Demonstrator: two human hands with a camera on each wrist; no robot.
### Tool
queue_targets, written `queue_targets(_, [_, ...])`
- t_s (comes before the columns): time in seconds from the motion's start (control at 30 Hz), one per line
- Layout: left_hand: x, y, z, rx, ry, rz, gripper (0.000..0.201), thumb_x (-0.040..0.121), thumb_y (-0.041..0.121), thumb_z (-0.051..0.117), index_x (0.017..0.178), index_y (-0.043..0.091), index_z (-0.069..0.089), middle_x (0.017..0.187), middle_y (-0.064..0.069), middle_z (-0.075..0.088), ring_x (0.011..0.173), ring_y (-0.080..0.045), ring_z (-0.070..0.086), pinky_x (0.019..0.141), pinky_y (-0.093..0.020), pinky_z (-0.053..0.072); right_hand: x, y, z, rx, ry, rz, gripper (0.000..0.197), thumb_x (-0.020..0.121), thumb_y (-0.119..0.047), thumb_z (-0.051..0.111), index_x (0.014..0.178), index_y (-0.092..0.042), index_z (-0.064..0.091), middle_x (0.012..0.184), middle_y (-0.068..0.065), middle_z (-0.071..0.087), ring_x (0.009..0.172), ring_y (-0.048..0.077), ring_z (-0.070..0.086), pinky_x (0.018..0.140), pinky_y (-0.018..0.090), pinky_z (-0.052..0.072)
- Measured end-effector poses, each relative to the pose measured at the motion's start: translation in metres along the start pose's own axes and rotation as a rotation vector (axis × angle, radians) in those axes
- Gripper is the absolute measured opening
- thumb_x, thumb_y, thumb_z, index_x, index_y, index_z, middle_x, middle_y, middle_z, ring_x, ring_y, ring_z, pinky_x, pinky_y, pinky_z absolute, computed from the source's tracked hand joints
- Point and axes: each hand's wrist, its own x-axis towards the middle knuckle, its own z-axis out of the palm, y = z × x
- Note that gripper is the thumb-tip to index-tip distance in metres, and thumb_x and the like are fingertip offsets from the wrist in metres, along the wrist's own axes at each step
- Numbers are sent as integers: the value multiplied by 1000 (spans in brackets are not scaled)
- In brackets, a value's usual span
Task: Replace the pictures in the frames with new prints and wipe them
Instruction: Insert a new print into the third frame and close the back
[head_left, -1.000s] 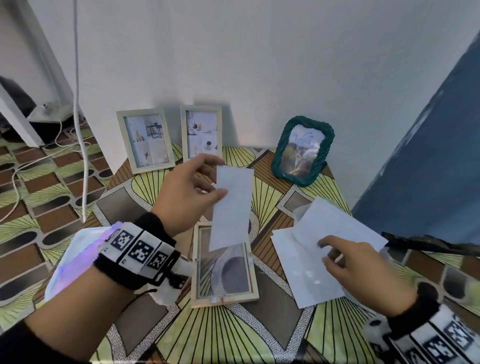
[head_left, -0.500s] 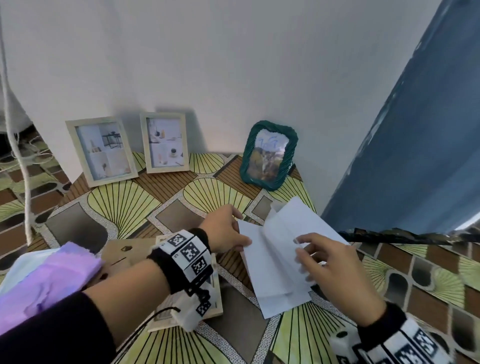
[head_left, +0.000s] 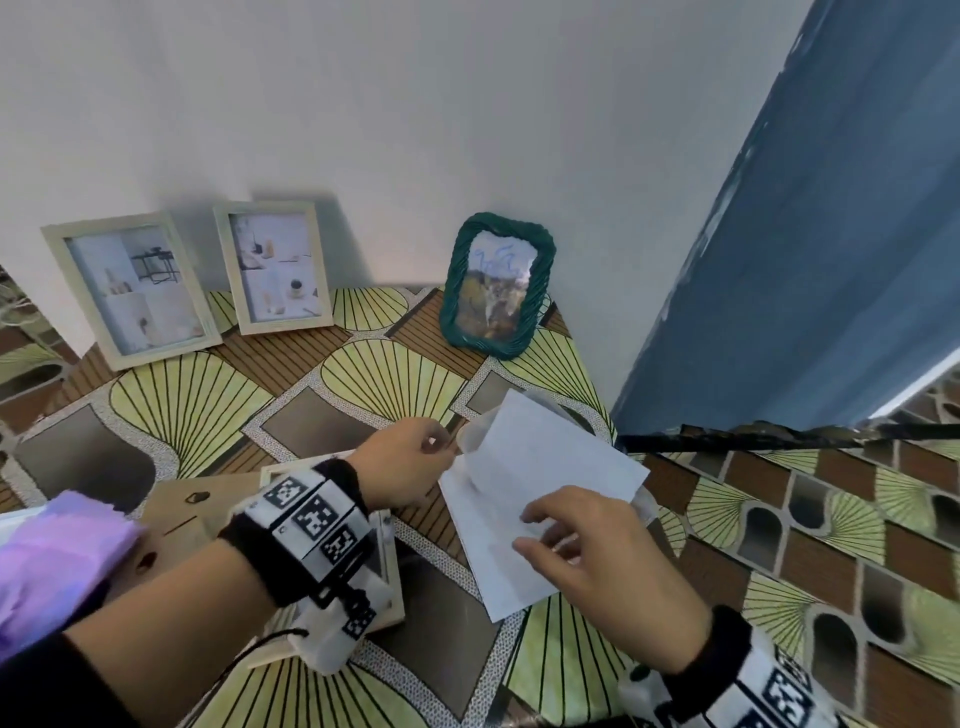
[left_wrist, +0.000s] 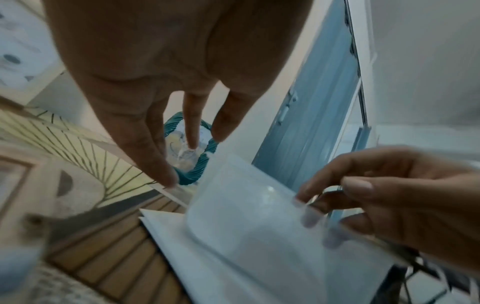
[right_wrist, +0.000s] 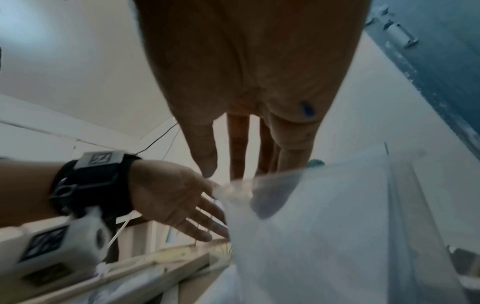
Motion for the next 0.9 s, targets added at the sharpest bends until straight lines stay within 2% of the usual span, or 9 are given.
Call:
queue_targets(0.13, [-16, 0, 3, -243, 170, 151, 30, 97, 26, 57, 127, 29, 56, 123, 3, 56, 114, -16, 58, 97, -44, 52, 1, -7, -22, 32, 112, -59, 19, 93, -40, 61, 101, -26, 70, 97, -18, 62, 92, 2, 62, 73, 18, 54])
queue_targets(0.17, [-20, 0, 6, -339, 176, 169, 33, 96, 27, 59, 129, 30, 56, 127, 5, 55, 116, -13, 57, 97, -42, 52, 3, -6, -30, -14, 156, -82, 17, 93, -39, 60, 98, -26, 69, 95, -19, 62, 90, 2, 62, 71, 16, 52])
queue_targets(0.27, [-24, 2, 19, -527, 162, 185, 46, 92, 29, 64, 137, 30, 51, 133, 13, 52, 119, -6, 55, 80, -21, 54, 16, 6, -53, -182, 262, -85, 10, 93, -29, 61, 98, -25, 69, 89, -19, 61, 85, 0, 59, 70, 12, 47])
queue_targets(0.33, [-24, 0, 30, -564, 156, 196, 51, 93, 21, 65, 141, 27, 47, 135, 17, 51, 123, -7, 54, 73, -15, 54, 27, 20, -62, -269, 250, -33, 11, 93, -26, 62, 102, -24, 68, 87, -17, 57, 82, 2, 56, 74, 16, 46])
queue_targets(0.43, [-23, -4, 42, -542, 155, 202, 59, 91, 15, 68, 143, 26, 44, 134, 13, 57, 124, -8, 54, 91, -35, 56, 37, 37, -64, -354, 150, 50, 13, 92, -28, 65, 105, -24, 67, 85, -15, 53, 77, 3, 54, 75, 19, 43])
queue_targets(0.5, [-23, -7, 45, -481, 167, 210, 63, 90, 12, 69, 145, 26, 42, 134, 12, 58, 126, -8, 53, 97, -45, 53, 40, 42, -62, -340, 131, 74, 7, 90, -25, 68, 97, -24, 68, 79, -14, 55, 72, 2, 54, 70, 19, 40])
queue_targets(0.63, [-25, -7, 48, -388, 190, 231, 67, 90, 10, 68, 148, 24, 38, 141, 10, 50, 128, -9, 49, 99, -46, 52, 41, 46, -60, -269, 123, 125, 12, 86, -23, 72, 80, -27, 63, 70, -10, 61, 66, 3, 55, 63, 20, 40])
queue_targets(0.73, [-25, -8, 48, -385, 195, 235, 68, 90, 10, 68, 149, 22, 37, 143, 8, 49, 130, -11, 48, 95, -47, 54, 40, 46, -62, -184, 150, 166, 15, 80, -25, 80, 74, -26, 66, 65, -7, 64, 63, 4, 58, 58, 12, 42])
queue_targets(0.9, [-25, -9, 48, -383, 198, 223, 68, 89, 12, 68, 149, 25, 38, 142, 8, 51, 129, -11, 49, 92, -47, 56, 39, 46, -64, -121, 183, 203, 15, 81, -26, 79, 71, -24, 68, 64, -4, 66, 63, 7, 59, 56, 13, 43])
